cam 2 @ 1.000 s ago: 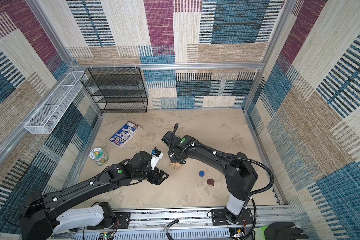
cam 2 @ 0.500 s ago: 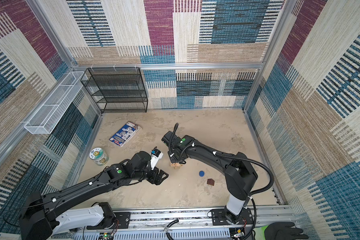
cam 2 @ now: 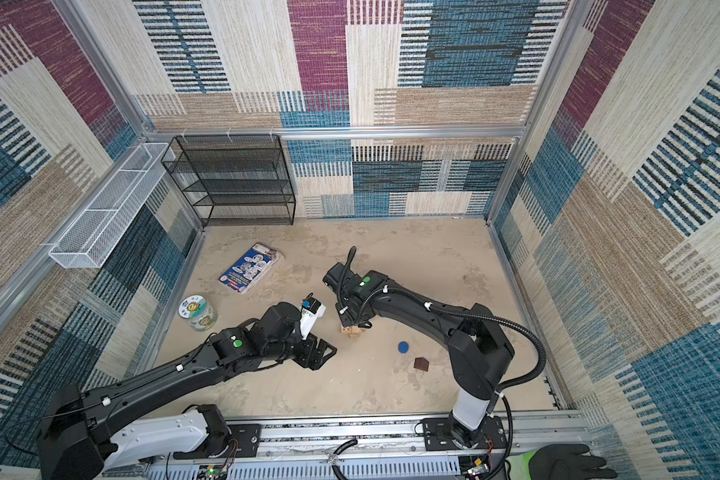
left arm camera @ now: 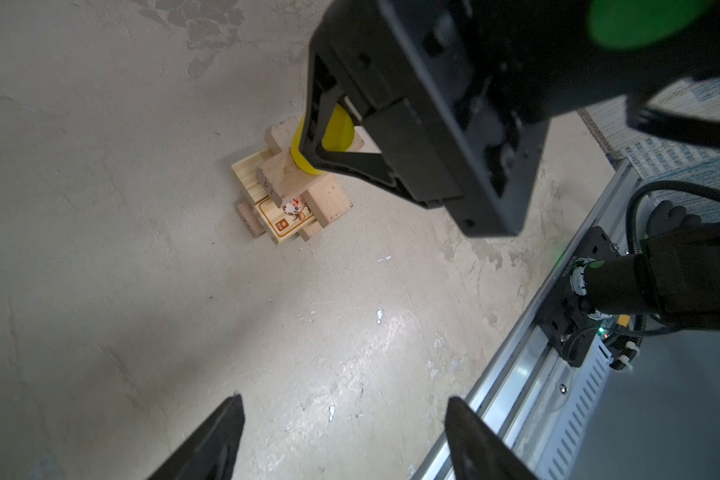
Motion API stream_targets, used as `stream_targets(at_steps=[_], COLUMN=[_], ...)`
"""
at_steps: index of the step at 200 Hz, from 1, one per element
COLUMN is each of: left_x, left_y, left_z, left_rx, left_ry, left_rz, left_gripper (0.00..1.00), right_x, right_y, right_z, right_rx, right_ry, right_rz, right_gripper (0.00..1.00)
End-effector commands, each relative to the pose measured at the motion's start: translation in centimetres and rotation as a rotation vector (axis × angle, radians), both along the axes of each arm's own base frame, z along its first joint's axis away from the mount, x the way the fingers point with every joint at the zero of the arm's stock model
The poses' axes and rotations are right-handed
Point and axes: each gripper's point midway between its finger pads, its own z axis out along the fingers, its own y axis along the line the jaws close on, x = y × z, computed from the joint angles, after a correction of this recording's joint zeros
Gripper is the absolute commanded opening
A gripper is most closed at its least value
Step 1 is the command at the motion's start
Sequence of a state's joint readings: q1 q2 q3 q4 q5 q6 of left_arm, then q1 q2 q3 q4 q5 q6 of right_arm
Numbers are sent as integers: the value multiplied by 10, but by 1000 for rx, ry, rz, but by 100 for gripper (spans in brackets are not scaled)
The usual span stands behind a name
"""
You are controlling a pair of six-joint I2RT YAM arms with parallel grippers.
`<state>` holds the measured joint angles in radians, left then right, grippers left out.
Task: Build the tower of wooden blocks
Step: 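Lower the yellow cylinder onto the stack top with the right gripper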
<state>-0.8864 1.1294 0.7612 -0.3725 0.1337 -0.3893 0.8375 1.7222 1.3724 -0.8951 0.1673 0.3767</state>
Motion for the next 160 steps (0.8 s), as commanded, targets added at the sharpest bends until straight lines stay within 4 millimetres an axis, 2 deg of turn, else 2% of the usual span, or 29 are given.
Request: stream_targets(at_steps=[1, 65, 111, 160], left_x=[0, 0, 0, 0], left_y=[3, 3, 3, 3], left_z=[-1, 0, 1, 1], left_rx=[18, 17, 18, 18], left_ry=[-11, -15, -17, -18], left_rz=[-9, -10, -12, -11], left_gripper=[81, 81, 81, 81], right_x=[1, 2, 3, 3], right_y=[-1, -1, -2, -4], right_z=[1, 2, 4, 5], right_rx=[-9, -14, -19, -24], right_ry=[-3, -4, -8, -13], right_rz=[-1, -2, -3, -7], right_gripper=[33, 41, 42, 38])
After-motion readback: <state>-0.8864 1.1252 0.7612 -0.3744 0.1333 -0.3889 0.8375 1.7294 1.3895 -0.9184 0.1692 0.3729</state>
